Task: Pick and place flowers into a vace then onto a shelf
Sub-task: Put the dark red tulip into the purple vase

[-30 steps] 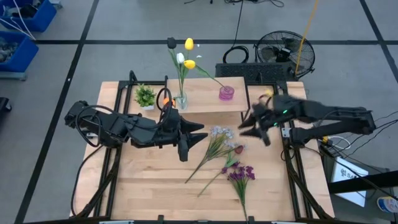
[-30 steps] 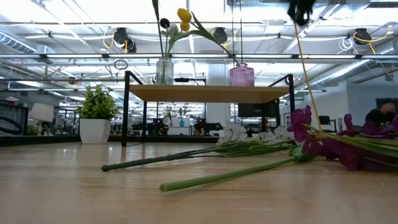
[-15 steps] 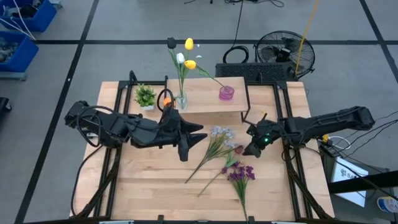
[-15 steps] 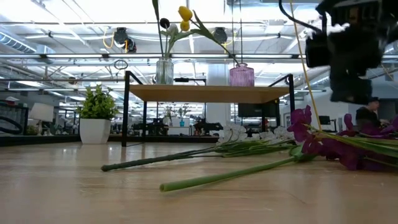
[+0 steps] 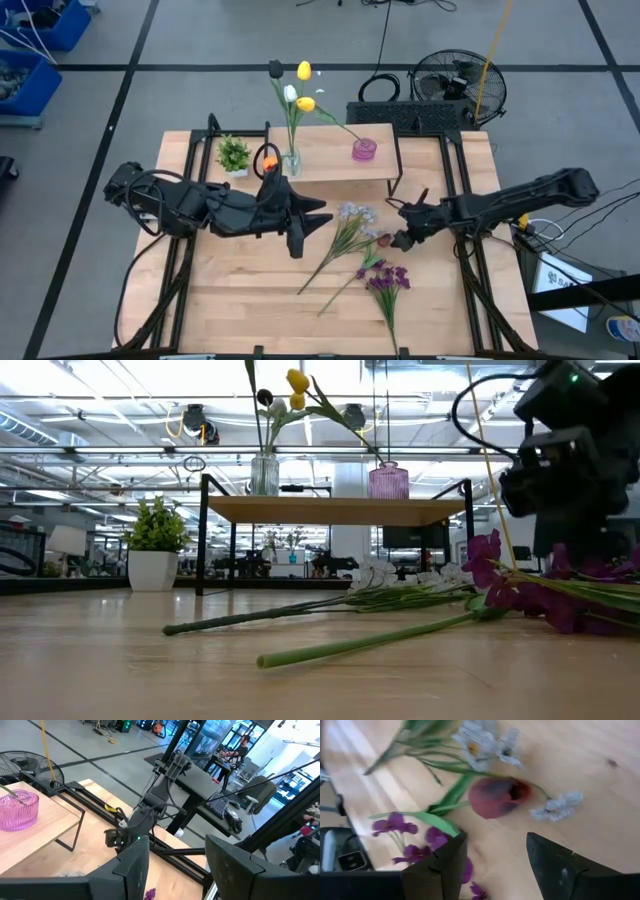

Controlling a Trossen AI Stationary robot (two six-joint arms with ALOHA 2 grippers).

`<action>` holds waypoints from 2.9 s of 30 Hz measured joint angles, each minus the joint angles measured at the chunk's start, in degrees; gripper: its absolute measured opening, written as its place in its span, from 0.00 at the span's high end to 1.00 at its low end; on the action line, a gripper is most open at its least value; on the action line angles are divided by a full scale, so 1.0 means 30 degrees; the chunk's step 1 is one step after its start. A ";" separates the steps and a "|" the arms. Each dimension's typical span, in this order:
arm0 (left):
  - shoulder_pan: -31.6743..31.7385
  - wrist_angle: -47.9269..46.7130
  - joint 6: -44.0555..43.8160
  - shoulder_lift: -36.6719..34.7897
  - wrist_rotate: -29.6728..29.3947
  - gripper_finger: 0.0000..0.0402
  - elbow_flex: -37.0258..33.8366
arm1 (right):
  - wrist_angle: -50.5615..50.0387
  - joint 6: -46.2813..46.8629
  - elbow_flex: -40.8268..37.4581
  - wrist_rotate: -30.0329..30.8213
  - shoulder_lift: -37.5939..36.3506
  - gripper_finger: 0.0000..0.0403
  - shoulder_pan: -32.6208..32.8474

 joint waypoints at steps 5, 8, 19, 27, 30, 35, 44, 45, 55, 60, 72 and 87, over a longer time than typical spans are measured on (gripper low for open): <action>0.0000 -0.0038 0.0117 0.0000 0.0000 0.51 0.0000 | 0.1365 0.0193 -0.0089 0.0687 0.1404 0.53 -0.0005; 0.0000 -0.0109 0.0109 0.0000 0.0005 0.51 0.0000 | 0.3362 0.0615 -0.0089 0.1226 0.2148 0.53 -0.0022; -0.0007 -0.0133 0.0095 0.0000 0.0015 0.51 0.0000 | 0.4853 0.1547 -0.0083 0.1262 0.4845 0.57 0.0000; -0.0007 -0.0344 0.0058 -0.0005 0.0031 0.51 0.0000 | 0.8092 0.0466 -0.0082 0.1469 0.5687 0.63 -0.0132; -0.0007 -0.0601 -0.0021 0.0000 0.0051 0.51 0.0000 | 0.8430 0.0084 -0.0068 0.1423 0.5965 0.70 -0.0131; -0.0007 -0.0678 -0.0087 -0.0005 0.0168 0.51 0.0000 | 0.8678 -0.0661 -0.0068 0.1406 0.6202 0.86 -0.0131; -0.0007 -0.0680 -0.0223 -0.0006 0.0204 0.51 0.0000 | 1.5817 -0.2335 0.0417 0.0845 0.3265 0.98 -0.0131; -0.0007 -0.0662 -0.0395 -0.0005 0.0204 0.51 0.0000 | 1.6396 -0.2758 0.0710 0.0848 0.2631 0.99 -0.0131; -0.0007 0.1078 -0.1117 -0.0007 0.0205 0.51 0.0000 | 0.2900 -1.2474 1.0125 0.4296 -0.1768 1.00 -0.0776; -0.0022 0.3008 0.0386 -0.0007 0.0186 0.51 0.0000 | -0.3062 -1.7867 1.6877 0.8227 -0.1436 1.00 -0.1719; -0.0007 0.4160 0.1367 -0.0007 0.0007 0.51 0.0007 | -0.7126 -2.3240 2.3254 1.3457 0.0451 1.00 -0.3666; -0.0007 0.4065 0.1365 -0.0007 -0.0007 0.51 0.0007 | -0.8239 -2.3597 2.3254 1.3413 -0.0449 1.00 -0.4073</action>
